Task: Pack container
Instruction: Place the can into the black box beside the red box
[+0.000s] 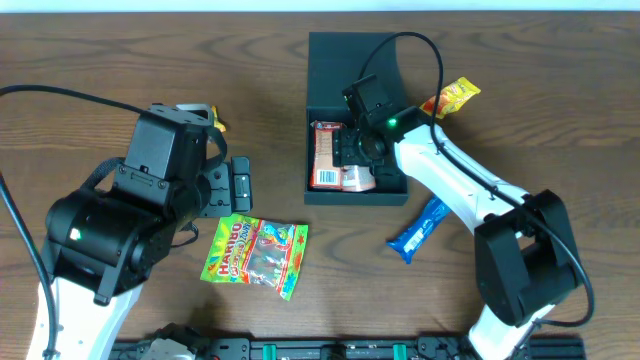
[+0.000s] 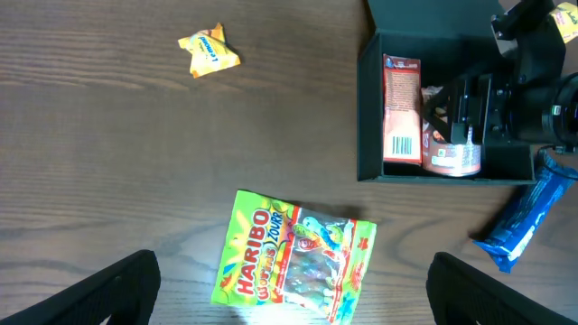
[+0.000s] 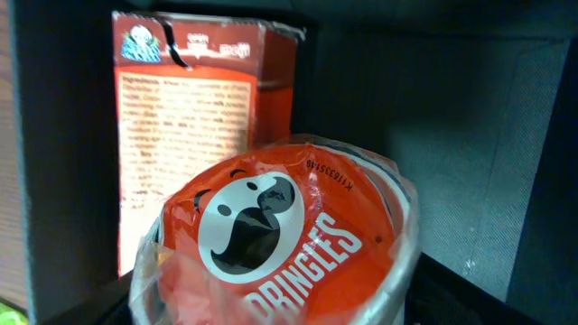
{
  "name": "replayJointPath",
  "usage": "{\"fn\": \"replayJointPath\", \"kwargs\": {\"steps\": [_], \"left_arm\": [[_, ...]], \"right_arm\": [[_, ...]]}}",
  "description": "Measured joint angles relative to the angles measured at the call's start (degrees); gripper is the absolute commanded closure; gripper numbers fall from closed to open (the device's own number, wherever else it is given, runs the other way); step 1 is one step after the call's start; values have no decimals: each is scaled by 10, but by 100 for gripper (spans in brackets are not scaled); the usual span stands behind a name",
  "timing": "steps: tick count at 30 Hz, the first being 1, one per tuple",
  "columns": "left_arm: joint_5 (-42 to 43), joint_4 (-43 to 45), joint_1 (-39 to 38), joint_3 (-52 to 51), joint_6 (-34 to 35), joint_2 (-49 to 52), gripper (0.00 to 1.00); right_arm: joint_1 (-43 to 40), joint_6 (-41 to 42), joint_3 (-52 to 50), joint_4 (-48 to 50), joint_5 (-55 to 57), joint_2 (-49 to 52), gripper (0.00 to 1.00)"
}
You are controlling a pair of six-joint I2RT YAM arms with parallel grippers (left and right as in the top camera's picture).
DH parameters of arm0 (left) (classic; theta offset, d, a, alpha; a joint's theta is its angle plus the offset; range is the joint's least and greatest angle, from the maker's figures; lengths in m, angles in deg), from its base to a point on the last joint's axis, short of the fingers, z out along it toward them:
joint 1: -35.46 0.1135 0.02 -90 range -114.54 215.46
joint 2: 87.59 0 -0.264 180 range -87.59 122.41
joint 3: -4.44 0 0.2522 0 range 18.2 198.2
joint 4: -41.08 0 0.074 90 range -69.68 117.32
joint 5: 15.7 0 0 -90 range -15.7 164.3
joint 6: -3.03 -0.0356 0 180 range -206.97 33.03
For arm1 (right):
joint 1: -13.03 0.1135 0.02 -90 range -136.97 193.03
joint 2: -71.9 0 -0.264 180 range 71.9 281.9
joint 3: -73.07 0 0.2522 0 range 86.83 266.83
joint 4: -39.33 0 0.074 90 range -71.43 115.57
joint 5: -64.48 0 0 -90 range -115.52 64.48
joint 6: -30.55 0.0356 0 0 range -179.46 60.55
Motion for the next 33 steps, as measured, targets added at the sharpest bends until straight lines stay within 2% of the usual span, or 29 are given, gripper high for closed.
{"fn": "replayJointPath", "kwargs": {"steps": [13, 23, 24, 25, 26, 27, 30, 33], "left_arm": [[0, 0, 0, 0, 0, 0, 5], [0, 0, 0, 0, 0, 0, 5], [0, 0, 0, 0, 0, 0, 5], [0, 0, 0, 0, 0, 0, 5], [0, 0, 0, 0, 0, 0, 5], [0, 0, 0, 0, 0, 0, 5], [0, 0, 0, 0, 0, 0, 5], [0, 0, 0, 0, 0, 0, 5]], "right_arm": [[0, 10, 0, -34, 12, 0, 17], [0, 17, 0, -42, 12, 0, 24], [0, 17, 0, -44, 11, 0, 30], [0, 16, 0, -47, 11, -1, 43], [0, 13, 0, -49, 12, -3, 49], [0, 10, 0, -54, 13, -9, 50], [-2, 2, 0, -81, 12, -51, 42], [-2, -11, 0, -121, 23, -117, 41]]}}
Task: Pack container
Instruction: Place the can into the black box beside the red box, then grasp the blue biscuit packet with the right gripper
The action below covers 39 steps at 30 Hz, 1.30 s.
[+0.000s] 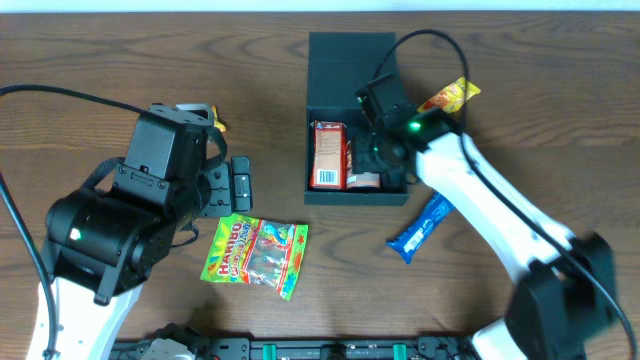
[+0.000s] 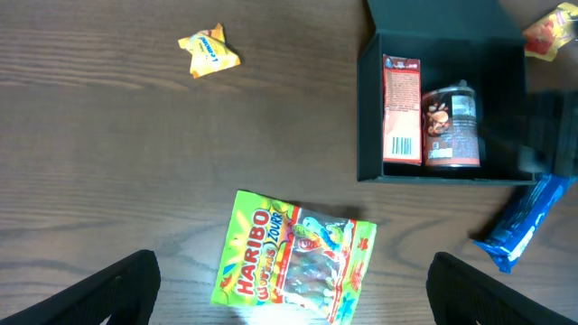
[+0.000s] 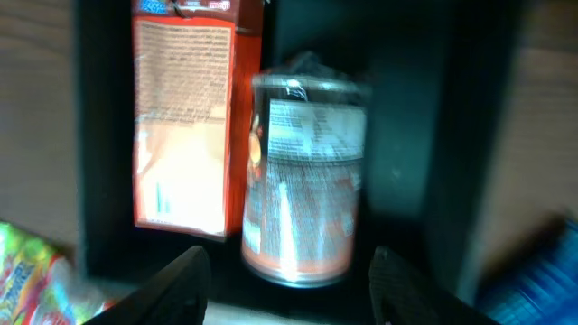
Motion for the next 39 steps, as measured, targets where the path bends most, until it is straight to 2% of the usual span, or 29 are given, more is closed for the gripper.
{"fn": "replayJointPath", "kwargs": {"steps": [6, 8, 10, 16, 19, 22, 27, 31, 38, 39], "left_arm": [[0, 0, 0, 0, 0, 0, 5], [0, 0, 0, 0, 0, 0, 5], [0, 0, 0, 0, 0, 0, 5], [0, 0, 0, 0, 0, 0, 5], [0, 0, 0, 0, 0, 0, 5], [0, 0, 0, 0, 0, 0, 5], [0, 0, 0, 0, 0, 0, 5], [0, 0, 0, 0, 0, 0, 5], [0, 0, 0, 0, 0, 0, 5], [0, 0, 0, 0, 0, 0, 5]], "right_arm": [[0, 8, 2, -133, 50, -110, 45], [0, 65, 3, -204, 94, -134, 47], [0, 129, 0, -233, 120, -136, 47], [0, 319, -90, -221, 152, -137, 48], [0, 386, -173, -159, 151, -150, 47], [0, 417, -243, -84, 145, -180, 48], [-4, 412, -305, 12, 141, -193, 48], [-32, 388, -339, 43, 136, -193, 48], [-109, 312, -374, 135, 93, -194, 43], [-114, 303, -380, 153, 81, -194, 39]]}}
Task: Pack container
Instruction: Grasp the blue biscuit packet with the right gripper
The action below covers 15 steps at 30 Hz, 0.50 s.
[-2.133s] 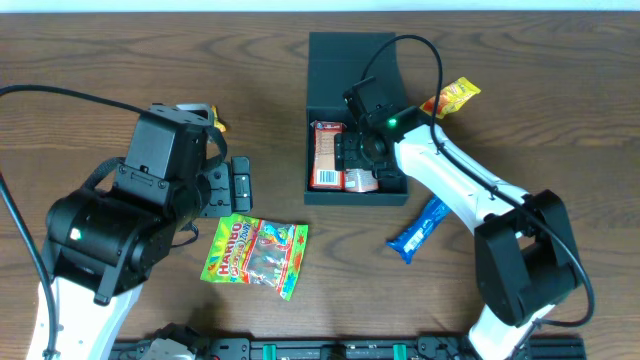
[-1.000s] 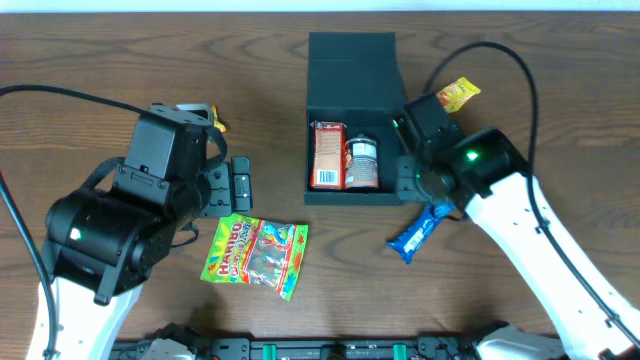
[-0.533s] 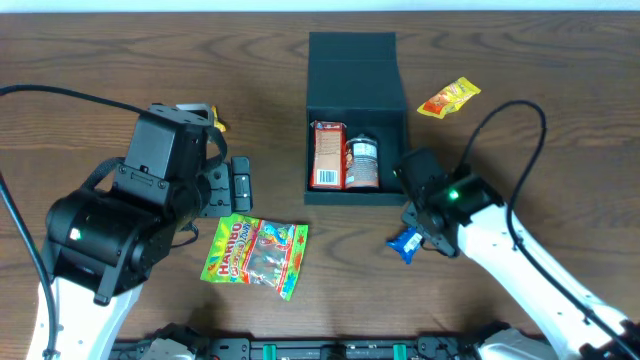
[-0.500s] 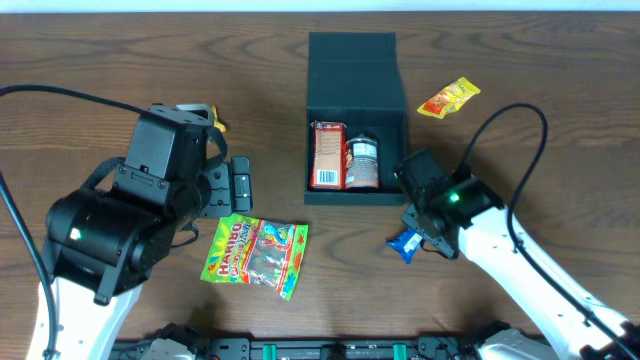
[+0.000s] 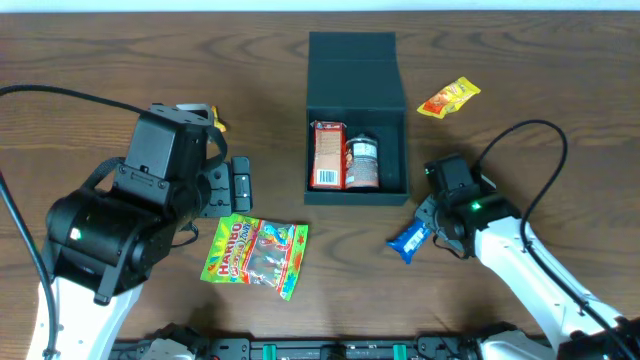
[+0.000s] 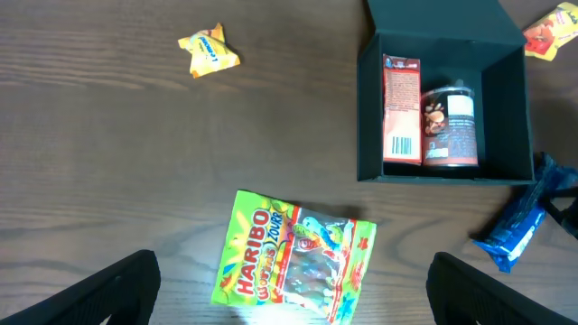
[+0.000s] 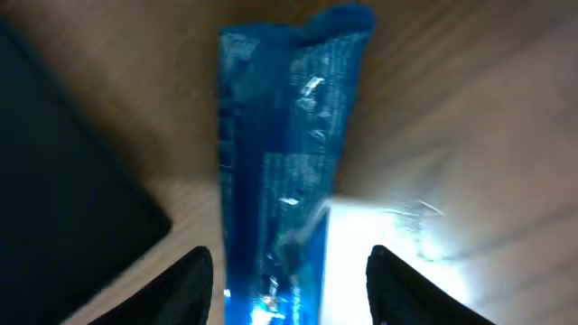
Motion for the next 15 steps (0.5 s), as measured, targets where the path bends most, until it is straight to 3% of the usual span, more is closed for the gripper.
{"fn": "replayJointPath", "kwargs": {"steps": [15], "left_arm": [[0, 0, 0, 0, 0, 0, 5]], "right_arm": [[-5, -16, -61, 76, -41, 0, 43]]}}
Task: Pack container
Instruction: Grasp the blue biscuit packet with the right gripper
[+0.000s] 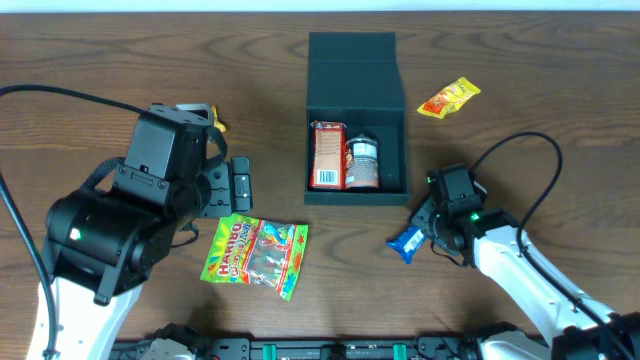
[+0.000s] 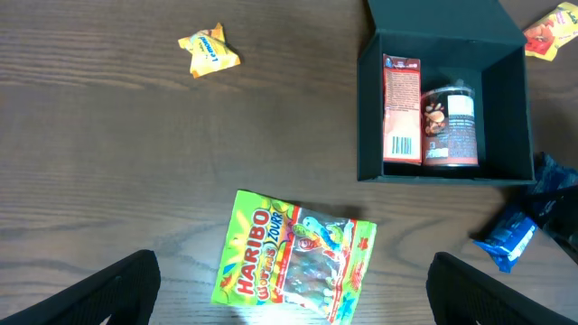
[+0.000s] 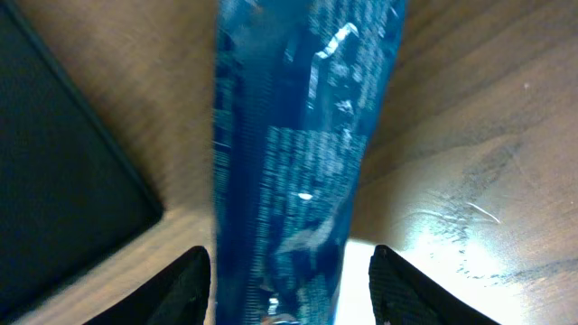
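Observation:
The black container (image 1: 355, 197) stands open, with a red carton (image 1: 327, 155) and a Pringles can (image 1: 364, 163) lying side by side inside. To its lower right a blue wrapper (image 3: 298, 153) lies on the table. My right gripper (image 3: 291, 298) is open right over it, a finger on each side of its near end. A Haribo bag (image 2: 293, 257) lies below my left gripper (image 2: 293, 302), which hangs open well above the table. In the overhead view the right gripper (image 1: 428, 225) covers the upper end of the blue wrapper (image 1: 405, 241).
An orange-yellow snack packet (image 1: 449, 97) lies right of the container's raised lid (image 1: 352, 60). A small yellow packet (image 2: 209, 50) lies at the far left, half hidden by the left arm in the overhead view. Bare wood lies between the Haribo bag and the container.
My right gripper has come closer down over the blue wrapper, which now fills more of its view between the open fingers. The left arm and the other things have not moved.
My right gripper was first inside the container, close on the Pringles can. Then it was open above the container, the can lying beside the red carton. Then it was over the blue wrapper by the container's corner, and now lower over it.

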{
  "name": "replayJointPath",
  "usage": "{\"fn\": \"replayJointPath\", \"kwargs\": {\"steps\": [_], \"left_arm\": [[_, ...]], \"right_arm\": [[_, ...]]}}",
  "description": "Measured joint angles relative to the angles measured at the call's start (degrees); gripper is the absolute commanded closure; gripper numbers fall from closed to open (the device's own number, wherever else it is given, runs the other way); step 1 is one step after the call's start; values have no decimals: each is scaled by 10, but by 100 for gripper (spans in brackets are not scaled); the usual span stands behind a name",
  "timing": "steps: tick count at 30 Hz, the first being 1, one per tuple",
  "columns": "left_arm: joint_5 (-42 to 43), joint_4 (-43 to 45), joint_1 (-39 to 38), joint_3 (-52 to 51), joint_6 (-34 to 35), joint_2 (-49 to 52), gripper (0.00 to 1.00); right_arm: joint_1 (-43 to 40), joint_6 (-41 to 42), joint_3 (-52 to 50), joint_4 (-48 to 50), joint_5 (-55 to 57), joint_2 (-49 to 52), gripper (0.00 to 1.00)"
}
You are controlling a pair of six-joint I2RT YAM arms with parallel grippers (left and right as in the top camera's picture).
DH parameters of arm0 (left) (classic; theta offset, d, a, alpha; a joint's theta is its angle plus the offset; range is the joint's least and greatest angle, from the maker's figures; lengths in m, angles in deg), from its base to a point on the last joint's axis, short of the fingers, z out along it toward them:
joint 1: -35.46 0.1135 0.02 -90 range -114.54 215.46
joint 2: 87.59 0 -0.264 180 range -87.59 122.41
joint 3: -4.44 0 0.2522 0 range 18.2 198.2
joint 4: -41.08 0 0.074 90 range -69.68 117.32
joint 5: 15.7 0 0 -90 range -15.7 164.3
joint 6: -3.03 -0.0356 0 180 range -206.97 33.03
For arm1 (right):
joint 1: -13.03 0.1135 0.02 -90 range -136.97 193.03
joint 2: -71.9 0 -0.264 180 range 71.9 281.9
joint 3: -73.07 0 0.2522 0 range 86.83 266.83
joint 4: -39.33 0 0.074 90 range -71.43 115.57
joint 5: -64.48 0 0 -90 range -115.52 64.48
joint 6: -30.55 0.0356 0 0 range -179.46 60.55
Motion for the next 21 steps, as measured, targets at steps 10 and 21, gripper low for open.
{"fn": "replayJointPath", "kwargs": {"steps": [10, 21], "left_arm": [[0, 0, 0, 0, 0, 0, 5], [0, 0, 0, 0, 0, 0, 5]], "right_arm": [[0, 4, -17, 20, 1, 0, 60], [0, -26, -17, 24, 14, 0, 75]]}}
